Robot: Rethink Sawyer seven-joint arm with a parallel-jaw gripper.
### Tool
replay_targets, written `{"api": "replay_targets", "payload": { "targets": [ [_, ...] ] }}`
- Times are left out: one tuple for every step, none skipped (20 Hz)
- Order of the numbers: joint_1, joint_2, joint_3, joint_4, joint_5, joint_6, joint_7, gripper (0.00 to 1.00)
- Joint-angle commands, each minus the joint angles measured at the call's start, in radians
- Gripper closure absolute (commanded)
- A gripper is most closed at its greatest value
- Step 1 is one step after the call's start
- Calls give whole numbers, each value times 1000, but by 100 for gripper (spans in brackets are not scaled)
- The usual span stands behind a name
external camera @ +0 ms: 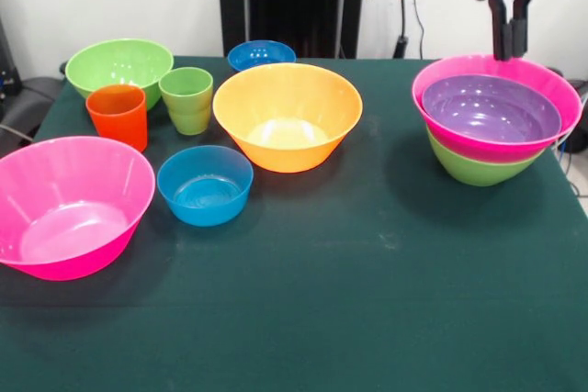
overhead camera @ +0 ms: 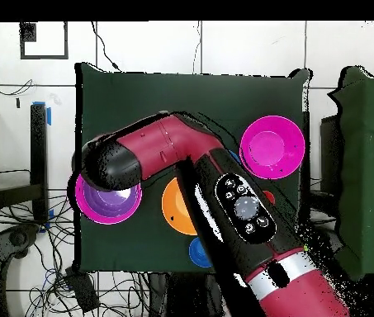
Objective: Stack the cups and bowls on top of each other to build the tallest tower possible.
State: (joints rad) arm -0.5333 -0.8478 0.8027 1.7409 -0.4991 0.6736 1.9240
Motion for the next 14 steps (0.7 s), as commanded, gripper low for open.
{"api": "replay_targets", "payload": {
  "targets": [
    [41, 68, -161, 28, -89, -49, 125, 100],
    [46, 70, -171, 23, -91, -55, 121, 100],
    [51, 72, -181, 18, -94, -61, 118, 100],
    [54, 71, -186, 16, -93, -64, 113, 100],
    [57, 70, -192, 14, -93, -68, 107, 100],
    [60, 69, -197, 12, -93, -71, 102, 100],
    [63, 68, -203, 10, -93, -75, 96, 100],
    [63, 67, -207, 7, -92, -72, 88, 100],
    [60, 59, -207, 2, -91, -60, 72, 100],
    [58, 52, -210, 0, -88, -53, 62, 100],
    [53, 38, -209, -3, -84, -35, 44, 100],
    [48, 28, -208, -3, -78, -21, 28, 100],
    [42, 18, -206, -4, -72, -7, 13, 100],
    [40, 13, -207, -1, -69, -4, 7, 100]
  ]
}}
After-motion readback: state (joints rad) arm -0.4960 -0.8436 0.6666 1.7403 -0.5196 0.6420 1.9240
